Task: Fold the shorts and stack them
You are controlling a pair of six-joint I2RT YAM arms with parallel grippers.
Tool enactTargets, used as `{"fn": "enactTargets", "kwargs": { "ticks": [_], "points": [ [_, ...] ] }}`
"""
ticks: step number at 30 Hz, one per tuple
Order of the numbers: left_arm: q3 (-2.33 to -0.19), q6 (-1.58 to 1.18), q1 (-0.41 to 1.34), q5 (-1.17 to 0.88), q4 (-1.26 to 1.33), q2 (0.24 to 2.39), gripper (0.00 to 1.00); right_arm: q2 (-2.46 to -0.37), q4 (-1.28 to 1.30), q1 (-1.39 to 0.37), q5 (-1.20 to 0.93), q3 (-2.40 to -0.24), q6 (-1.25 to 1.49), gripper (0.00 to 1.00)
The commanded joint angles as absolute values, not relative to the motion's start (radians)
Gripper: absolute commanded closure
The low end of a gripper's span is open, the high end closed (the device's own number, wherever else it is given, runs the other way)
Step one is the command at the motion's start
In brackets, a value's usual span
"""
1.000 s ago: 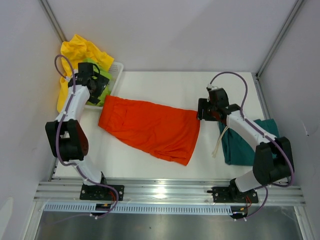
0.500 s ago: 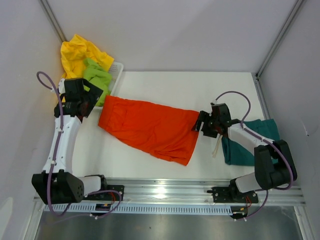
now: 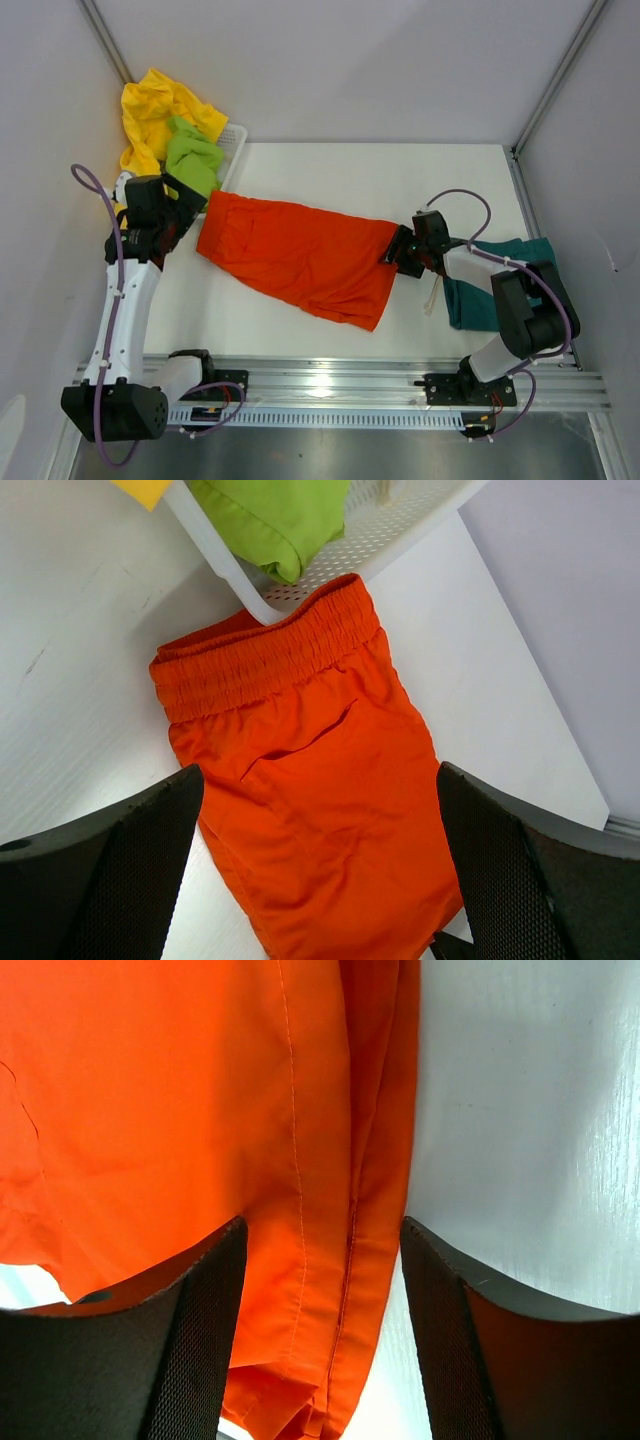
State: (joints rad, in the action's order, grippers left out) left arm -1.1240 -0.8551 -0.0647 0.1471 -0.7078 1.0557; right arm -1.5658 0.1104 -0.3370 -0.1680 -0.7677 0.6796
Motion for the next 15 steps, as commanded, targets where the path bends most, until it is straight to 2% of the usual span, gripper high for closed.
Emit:
{"fn": "enactTargets", "kwargs": {
  "ticks": [1,5,12,14,15],
  "points": [
    [-1.118,-0.822,-0.049,0.137,-0.698,1.02,0.01,-1.568,0.054,-0.341,-0.123,-0.753,0.709,0.36],
    [-1.118,-0.818,-0.043,0.133,-0.695,1.026,0.01,-1.595,0.046,-0.353,-0.114,-0.756,0.709,0.37],
    [-1.121,-0.804,-0.04,0.129,-0.695,1.031,0.01,-1.658,0.076,-0.379,-0.033,-0.787,0.707,0.57],
    [-1.124,-0.802,-0.04,0.13,-0.693,1.031,0.01,-1.677,0.109,-0.383,0.0,-0.807,0.703,0.59],
    [-1.123,-0.802,-0.04,0.132,-0.695,1.029,0.01,-1.681,0.123,-0.38,0.038,-0.81,0.703,0.67]
  ]
}}
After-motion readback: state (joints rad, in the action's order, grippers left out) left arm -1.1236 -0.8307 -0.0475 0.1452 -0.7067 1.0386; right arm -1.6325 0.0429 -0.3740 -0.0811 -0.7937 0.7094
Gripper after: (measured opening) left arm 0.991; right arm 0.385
